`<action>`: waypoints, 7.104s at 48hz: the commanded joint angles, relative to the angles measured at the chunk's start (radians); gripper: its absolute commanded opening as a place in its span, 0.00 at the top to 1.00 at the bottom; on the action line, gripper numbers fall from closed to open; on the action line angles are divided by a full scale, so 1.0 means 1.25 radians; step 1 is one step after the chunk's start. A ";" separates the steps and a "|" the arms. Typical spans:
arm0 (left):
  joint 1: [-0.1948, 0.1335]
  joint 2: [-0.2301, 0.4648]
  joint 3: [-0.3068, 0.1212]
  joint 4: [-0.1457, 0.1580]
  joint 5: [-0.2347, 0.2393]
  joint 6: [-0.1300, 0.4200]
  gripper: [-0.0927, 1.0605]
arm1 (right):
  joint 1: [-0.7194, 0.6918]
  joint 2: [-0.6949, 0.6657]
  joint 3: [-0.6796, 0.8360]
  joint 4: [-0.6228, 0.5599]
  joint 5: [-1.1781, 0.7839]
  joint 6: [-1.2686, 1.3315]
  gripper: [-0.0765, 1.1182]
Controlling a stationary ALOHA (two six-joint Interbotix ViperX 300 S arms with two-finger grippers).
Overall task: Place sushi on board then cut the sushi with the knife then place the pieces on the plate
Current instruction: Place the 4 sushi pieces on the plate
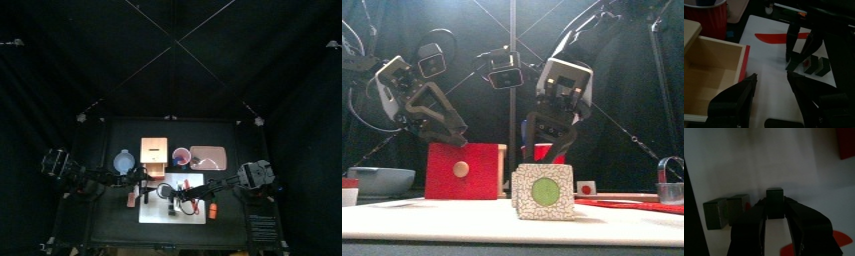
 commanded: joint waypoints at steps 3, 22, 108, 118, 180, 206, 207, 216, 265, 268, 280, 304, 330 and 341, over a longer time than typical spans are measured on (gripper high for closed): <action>0.004 0.001 -0.001 -0.006 0.009 -0.002 0.16 | -0.022 -0.128 0.038 -0.004 0.085 0.006 0.45; 0.004 0.002 -0.002 -0.007 0.009 -0.002 0.16 | -0.195 -0.469 0.345 0.009 0.169 0.085 0.45; 0.005 0.037 -0.039 -0.022 0.010 0.001 0.16 | -0.060 -0.425 0.345 -0.055 -0.124 0.128 0.15; 0.005 0.037 -0.048 -0.022 0.010 0.001 0.16 | 0.011 -0.249 0.194 -0.027 -0.124 0.110 0.15; -0.052 -0.128 -0.004 -0.043 0.009 -0.001 0.16 | 0.059 -0.040 0.040 -0.036 -0.129 0.097 0.20; -0.050 -0.120 0.010 -0.044 0.009 -0.002 0.16 | 0.025 -0.166 0.113 -0.074 -0.010 0.099 0.53; -0.050 -0.120 0.011 -0.044 0.009 -0.002 0.16 | 0.020 -0.180 0.124 -0.076 0.007 0.101 0.53; -0.050 -0.115 0.015 -0.055 0.009 -0.002 0.16 | -0.064 -0.358 0.264 -0.081 0.124 0.115 0.53; -0.045 -0.067 0.005 -0.055 0.009 -0.001 0.16 | -0.609 -0.470 0.550 -0.162 -0.216 0.125 0.43; -0.045 -0.066 0.006 -0.055 0.010 -0.002 0.16 | -0.609 -0.459 0.544 -0.173 -0.220 0.128 0.37; -0.045 -0.067 0.009 -0.055 0.010 -0.002 0.16 | -0.603 -0.460 0.529 -0.175 -0.214 0.136 0.23; -0.044 -0.066 0.005 -0.055 0.010 -0.001 0.16 | -0.258 -0.621 0.502 -0.101 -0.163 0.137 0.23; -0.038 -0.066 -0.007 -0.055 0.010 0.000 0.16 | 0.092 -0.171 0.137 -0.032 -0.164 0.128 0.23; -0.038 -0.066 -0.004 -0.055 0.010 -0.001 0.16 | 0.137 -0.087 0.060 -0.028 -0.163 0.129 0.23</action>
